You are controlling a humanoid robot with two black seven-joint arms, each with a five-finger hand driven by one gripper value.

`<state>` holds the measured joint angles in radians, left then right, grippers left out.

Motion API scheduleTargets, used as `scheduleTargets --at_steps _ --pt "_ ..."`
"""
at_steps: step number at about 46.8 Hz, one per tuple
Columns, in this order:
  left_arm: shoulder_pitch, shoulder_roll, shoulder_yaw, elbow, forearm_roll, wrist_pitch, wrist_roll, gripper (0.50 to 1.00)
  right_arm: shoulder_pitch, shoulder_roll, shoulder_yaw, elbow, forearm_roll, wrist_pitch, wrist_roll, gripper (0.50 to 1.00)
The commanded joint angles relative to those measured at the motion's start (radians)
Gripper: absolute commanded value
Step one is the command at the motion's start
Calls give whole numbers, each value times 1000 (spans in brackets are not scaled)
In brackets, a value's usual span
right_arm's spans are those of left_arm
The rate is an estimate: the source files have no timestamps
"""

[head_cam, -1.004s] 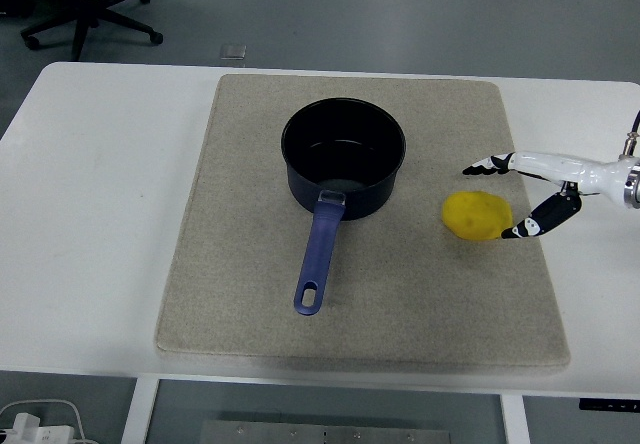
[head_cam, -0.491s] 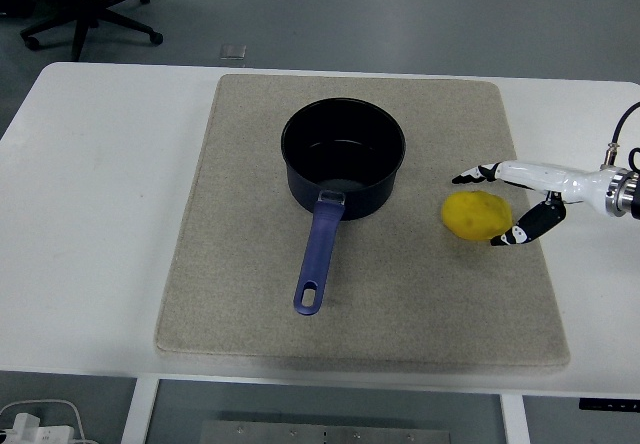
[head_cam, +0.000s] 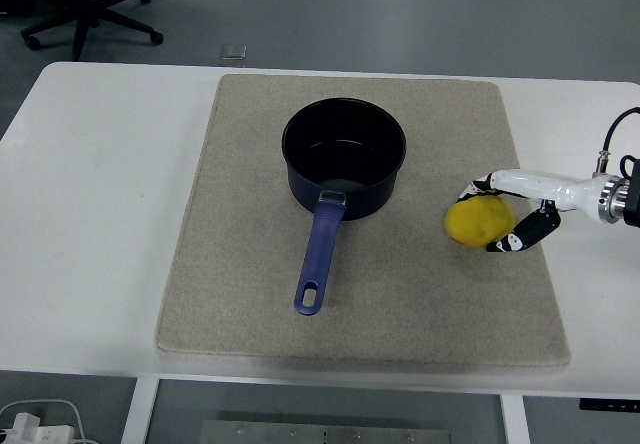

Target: Put the potato in the blue pot

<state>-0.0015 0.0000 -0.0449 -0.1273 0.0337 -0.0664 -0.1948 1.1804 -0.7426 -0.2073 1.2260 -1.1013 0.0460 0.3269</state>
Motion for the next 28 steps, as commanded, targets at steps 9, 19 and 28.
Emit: scheduleTargets --at_steps 9,19,28 --pt "0 0 0 0 0 0 0 994 12 -1 -3 -2 8 14 0 500" --pt "0 0 0 0 0 0 0 994 10 -3 -3 -2 12 14 0 500" --pt "0 0 0 0 0 -1 0 994 13 -8 -1 -2 14 14 0 500"
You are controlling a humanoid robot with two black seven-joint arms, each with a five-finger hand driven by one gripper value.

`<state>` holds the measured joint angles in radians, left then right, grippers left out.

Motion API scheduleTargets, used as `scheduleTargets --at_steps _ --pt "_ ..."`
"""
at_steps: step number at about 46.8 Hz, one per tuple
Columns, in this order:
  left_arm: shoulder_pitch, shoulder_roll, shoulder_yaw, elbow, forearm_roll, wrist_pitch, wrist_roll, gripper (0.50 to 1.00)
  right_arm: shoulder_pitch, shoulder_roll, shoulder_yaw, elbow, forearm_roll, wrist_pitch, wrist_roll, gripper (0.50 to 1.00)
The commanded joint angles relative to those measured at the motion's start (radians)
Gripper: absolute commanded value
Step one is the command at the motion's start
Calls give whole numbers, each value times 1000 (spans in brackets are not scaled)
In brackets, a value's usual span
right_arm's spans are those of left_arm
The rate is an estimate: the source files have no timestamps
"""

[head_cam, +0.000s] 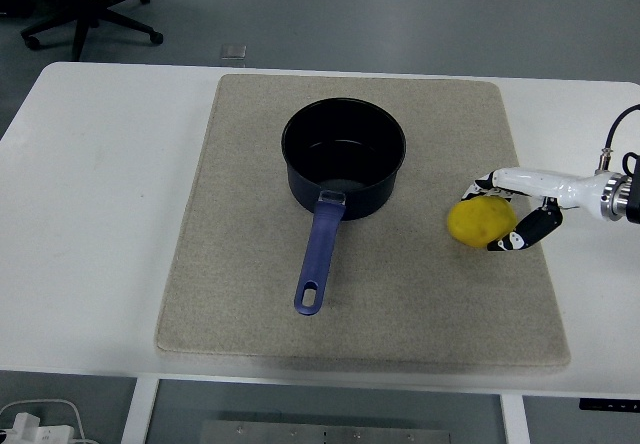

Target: Put the potato in the blue pot

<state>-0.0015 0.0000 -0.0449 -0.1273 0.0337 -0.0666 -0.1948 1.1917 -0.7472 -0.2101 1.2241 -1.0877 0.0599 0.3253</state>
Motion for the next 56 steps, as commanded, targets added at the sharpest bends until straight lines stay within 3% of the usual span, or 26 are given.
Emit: scheduleTargets --at_steps 1,20,38,56 --pt "0 0 0 0 0 1 0 994 2 -4 1 -1 0 0 0 500" --pt "0 0 0 0 0 1 0 994 108 -31 12 -32 5 55 3 500" --pt "0 0 -1 0 0 -1 0 994 331 -80 15 -75 38 150 11 500" --pt "0 0 0 0 0 -1 0 994 359 -61 24 -75 40 149 1 500"
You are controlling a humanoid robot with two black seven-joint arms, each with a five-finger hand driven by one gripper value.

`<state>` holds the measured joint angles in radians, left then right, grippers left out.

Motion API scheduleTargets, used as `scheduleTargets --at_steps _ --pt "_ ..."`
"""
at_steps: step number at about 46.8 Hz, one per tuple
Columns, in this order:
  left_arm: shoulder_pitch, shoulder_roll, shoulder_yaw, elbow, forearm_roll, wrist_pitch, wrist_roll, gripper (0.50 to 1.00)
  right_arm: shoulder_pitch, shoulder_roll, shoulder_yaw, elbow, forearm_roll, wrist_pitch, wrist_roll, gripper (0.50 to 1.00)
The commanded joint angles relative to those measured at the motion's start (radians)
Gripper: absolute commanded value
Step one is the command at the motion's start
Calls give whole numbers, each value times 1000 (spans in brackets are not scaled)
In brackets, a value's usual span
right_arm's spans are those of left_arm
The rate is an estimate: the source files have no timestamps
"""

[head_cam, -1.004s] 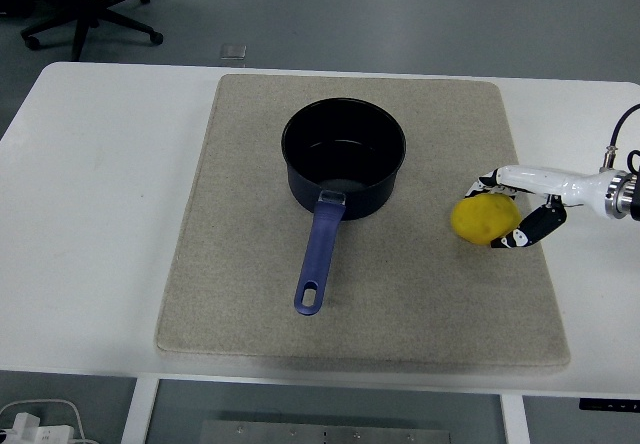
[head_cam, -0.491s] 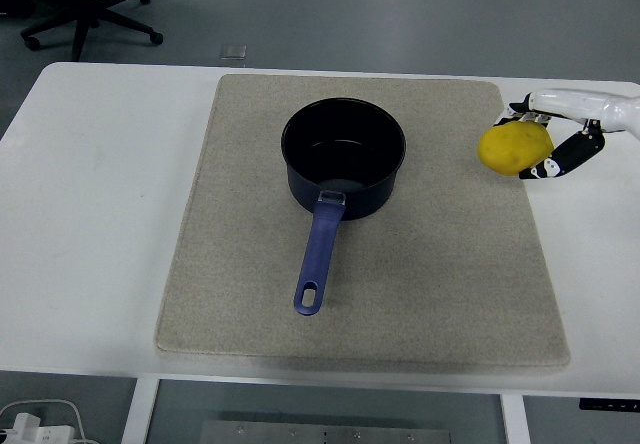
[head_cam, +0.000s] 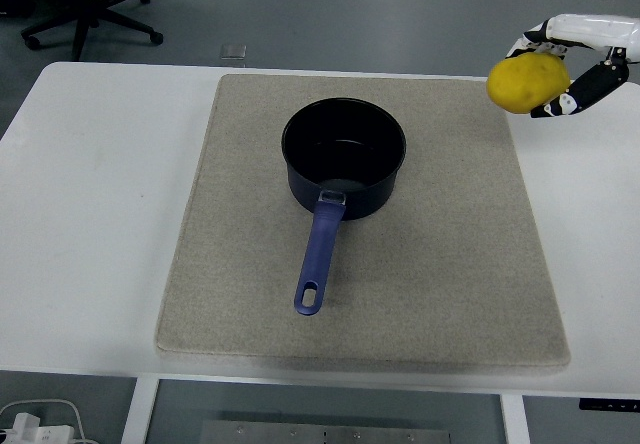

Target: Put the potato in the blue pot

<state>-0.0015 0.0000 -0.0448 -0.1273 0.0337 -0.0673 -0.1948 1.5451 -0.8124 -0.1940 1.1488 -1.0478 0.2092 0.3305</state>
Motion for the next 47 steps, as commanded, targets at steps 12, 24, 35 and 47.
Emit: scheduleTargets --at_steps 12,24,35,47 --pt "0 0 0 0 0 0 0 994 50 110 16 0 0 -2 -8 500" --pt "0 0 0 0 0 0 0 994 50 321 31 -30 -1 -13 -64 500" --pt "0 0 0 0 0 0 0 994 46 510 28 -142 0 -13 -64 500" --pt "0 0 0 0 0 0 0 994 35 564 24 -187 -1 -13 -64 500"
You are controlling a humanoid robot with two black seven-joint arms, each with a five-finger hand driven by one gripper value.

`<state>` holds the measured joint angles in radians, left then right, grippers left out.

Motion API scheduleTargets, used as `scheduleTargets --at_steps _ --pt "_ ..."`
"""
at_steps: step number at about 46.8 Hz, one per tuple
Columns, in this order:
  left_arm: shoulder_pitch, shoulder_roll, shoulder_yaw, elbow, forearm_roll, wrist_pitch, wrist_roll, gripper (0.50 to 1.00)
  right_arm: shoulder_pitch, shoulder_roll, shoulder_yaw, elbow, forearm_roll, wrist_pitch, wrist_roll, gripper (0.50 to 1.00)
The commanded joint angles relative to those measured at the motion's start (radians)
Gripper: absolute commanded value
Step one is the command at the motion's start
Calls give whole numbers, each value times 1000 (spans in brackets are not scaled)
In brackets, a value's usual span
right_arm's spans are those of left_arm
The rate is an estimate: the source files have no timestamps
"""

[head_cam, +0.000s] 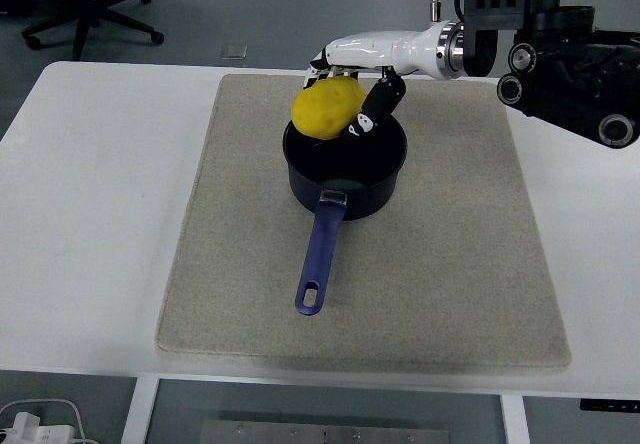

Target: Put the potato in the blue pot

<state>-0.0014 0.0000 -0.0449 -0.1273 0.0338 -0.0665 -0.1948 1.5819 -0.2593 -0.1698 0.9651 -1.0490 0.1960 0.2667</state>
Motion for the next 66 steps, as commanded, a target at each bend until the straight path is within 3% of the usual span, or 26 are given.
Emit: scheduleTargets --at_steps 1,17,21,25,26,31,66 --pt "0 0 0 0 0 -1 0 994 -2 15 1 -6 0 -1 0 500" --pt "0 0 0 0 0 1 0 994 -76 55 7 -91 -2 -13 0 500" --pt "0 0 0 0 0 1 0 994 -85 55 6 -91 0 -29 2 710" --pt "0 0 0 0 0 -1 0 994 -91 54 7 -91 0 -35 2 878" --pt "0 0 -1 0 0 -1 0 994 -92 54 7 -91 0 -35 2 897" --pt "0 0 0 0 0 0 0 994 -94 54 7 -91 0 -35 2 921" --pt "0 0 0 0 0 -1 0 994 -97 37 18 -91 1 -56 2 924"
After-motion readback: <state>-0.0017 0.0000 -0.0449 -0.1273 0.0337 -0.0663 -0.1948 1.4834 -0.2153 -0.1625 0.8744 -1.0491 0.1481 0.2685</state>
